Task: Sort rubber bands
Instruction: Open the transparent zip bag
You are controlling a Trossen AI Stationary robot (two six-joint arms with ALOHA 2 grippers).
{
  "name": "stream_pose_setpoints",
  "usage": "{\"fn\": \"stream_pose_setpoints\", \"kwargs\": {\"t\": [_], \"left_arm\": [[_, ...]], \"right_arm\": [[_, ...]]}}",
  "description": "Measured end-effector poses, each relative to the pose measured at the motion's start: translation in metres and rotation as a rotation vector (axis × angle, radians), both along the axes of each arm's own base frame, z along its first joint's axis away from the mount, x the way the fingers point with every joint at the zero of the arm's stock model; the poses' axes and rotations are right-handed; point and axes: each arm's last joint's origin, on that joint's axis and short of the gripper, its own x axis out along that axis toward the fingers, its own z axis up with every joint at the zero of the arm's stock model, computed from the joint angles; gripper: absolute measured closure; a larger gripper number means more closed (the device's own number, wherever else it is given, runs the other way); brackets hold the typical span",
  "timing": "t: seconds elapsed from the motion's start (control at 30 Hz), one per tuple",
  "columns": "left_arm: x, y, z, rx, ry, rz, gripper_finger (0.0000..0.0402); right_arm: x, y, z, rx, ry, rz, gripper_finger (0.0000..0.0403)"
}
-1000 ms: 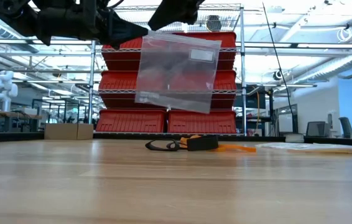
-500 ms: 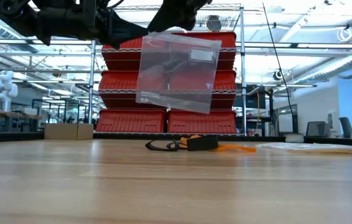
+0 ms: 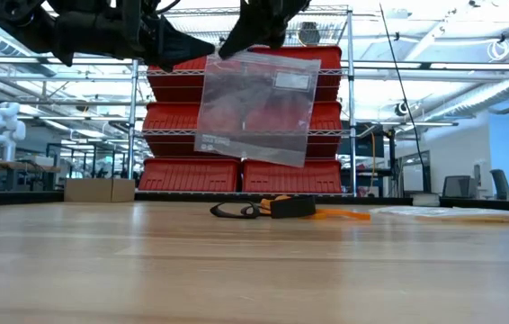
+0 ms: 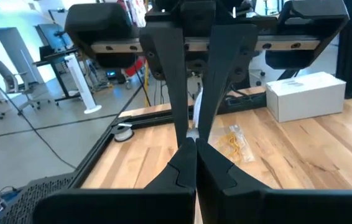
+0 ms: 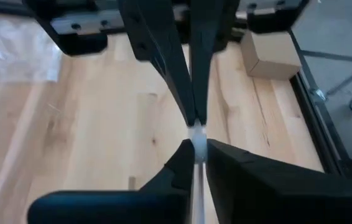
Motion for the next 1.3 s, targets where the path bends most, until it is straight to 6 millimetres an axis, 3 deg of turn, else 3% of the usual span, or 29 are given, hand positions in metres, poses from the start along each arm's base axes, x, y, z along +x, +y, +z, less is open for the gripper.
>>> {"fn": "stream_pose_setpoints", "kwargs": {"t": [0.7, 1.3], "left_arm": [[0.000, 0.000, -0.001, 0.000, 0.007, 0.007, 0.0402], [0.000, 0.001, -0.002, 0.003, 0.016, 0.026, 0.0402]], "right_arm": [[-0.038, 0.002, -0.001, 0.035, 0.277, -0.106, 0.0394], [-0.056, 0.003, -0.011, 0.082, 0.470, -0.179, 0.0394]]}}
